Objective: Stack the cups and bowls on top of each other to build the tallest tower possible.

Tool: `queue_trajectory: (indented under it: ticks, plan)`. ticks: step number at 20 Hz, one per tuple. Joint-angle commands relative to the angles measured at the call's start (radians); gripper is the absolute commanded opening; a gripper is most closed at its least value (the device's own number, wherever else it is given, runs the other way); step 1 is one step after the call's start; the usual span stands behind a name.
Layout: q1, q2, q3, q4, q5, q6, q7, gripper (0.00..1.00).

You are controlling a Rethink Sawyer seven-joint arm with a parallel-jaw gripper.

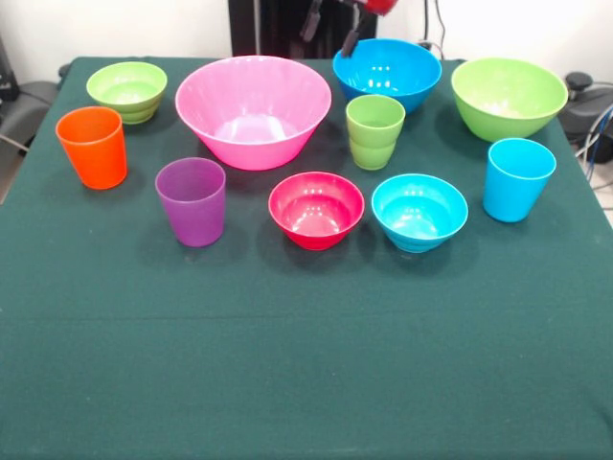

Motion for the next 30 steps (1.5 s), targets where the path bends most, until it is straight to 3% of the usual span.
queue_trajectory:
  ticks: [1,6,15,18,21,26,28,30]
  plan:
    - [0.02,0.208,0.069,-0.068,0.028,-0.22,0.233,1.0]
    - [-0.044,0.279,0.12,-0.087,0.0,-0.348,0.223,1.0]
    - [0.125,0.382,-0.067,-0.133,0.084,-0.399,0.168,1.0]
    - [0.12,0.372,-0.067,-0.136,0.071,-0.401,0.171,1.0]
    - [0.139,0.332,-0.07,-0.125,0.089,-0.33,0.194,1.0]
    - [0.202,0.253,-0.13,-0.157,0.141,-0.086,0.195,1.0]
    - [0.192,0.222,-0.137,-0.184,0.124,-0.012,0.171,1.0]
    - [0.145,0.202,-0.093,-0.179,0.098,-0.023,0.164,1.0]
